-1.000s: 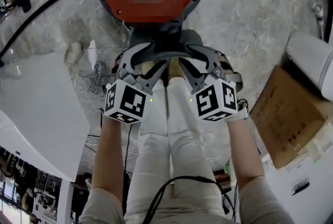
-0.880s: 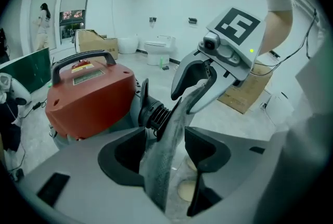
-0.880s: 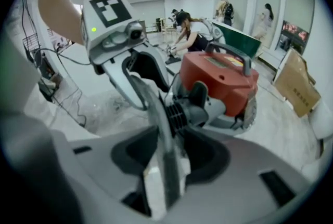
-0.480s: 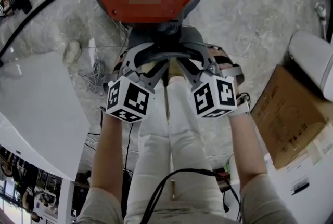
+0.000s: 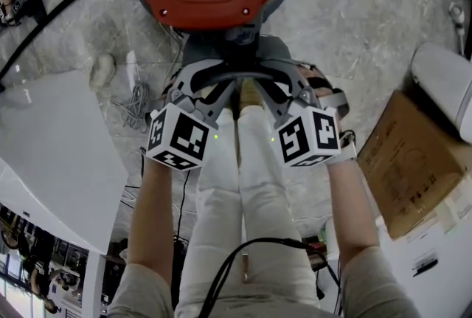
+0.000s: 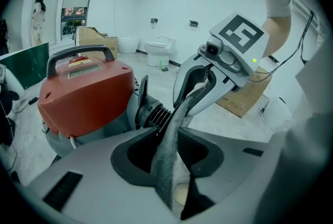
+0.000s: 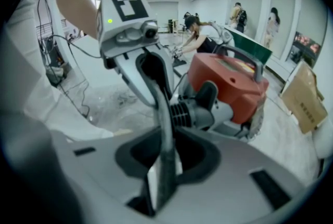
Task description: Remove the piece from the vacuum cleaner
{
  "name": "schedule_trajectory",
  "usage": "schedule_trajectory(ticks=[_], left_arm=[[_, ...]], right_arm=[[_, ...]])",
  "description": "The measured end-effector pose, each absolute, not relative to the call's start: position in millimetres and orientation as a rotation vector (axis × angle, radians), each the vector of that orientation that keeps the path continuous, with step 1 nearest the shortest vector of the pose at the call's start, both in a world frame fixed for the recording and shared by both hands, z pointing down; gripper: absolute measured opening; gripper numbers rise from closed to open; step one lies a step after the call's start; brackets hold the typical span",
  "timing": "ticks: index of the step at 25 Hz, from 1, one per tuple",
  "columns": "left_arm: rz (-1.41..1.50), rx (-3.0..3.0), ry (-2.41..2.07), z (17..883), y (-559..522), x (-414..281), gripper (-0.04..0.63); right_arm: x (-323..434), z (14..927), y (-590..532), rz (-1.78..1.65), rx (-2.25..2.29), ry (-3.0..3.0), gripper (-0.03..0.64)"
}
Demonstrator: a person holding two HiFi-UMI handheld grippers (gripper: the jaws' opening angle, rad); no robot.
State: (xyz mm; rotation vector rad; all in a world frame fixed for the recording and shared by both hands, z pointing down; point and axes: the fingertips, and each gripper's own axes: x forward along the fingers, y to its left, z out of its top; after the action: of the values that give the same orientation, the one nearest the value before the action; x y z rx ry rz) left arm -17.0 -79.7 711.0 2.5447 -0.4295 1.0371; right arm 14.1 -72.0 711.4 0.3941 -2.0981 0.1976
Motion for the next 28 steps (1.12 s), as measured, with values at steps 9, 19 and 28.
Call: schedule_trajectory(ticks=[9, 19, 28], left_arm=[[1.094, 2.563, -0.420, 712.5, -76.6, -20.0, 0.091], [1.099, 2.549, -0.431, 712.1, -70.7, -21.5, 0.091], [1.126, 2.540, -0.430, 709.9, -69.3, -21.4, 0.091]], right_arm=[[12.5, 709.8, -72.2, 0.169, 0.403, -2.092, 0.061], [11.3, 707.8, -62.2, 0.190, 0.462, -2.093, 0.052], [11.3, 704.9, -59.8, 0.207, 0.472, -2.094, 0.052]])
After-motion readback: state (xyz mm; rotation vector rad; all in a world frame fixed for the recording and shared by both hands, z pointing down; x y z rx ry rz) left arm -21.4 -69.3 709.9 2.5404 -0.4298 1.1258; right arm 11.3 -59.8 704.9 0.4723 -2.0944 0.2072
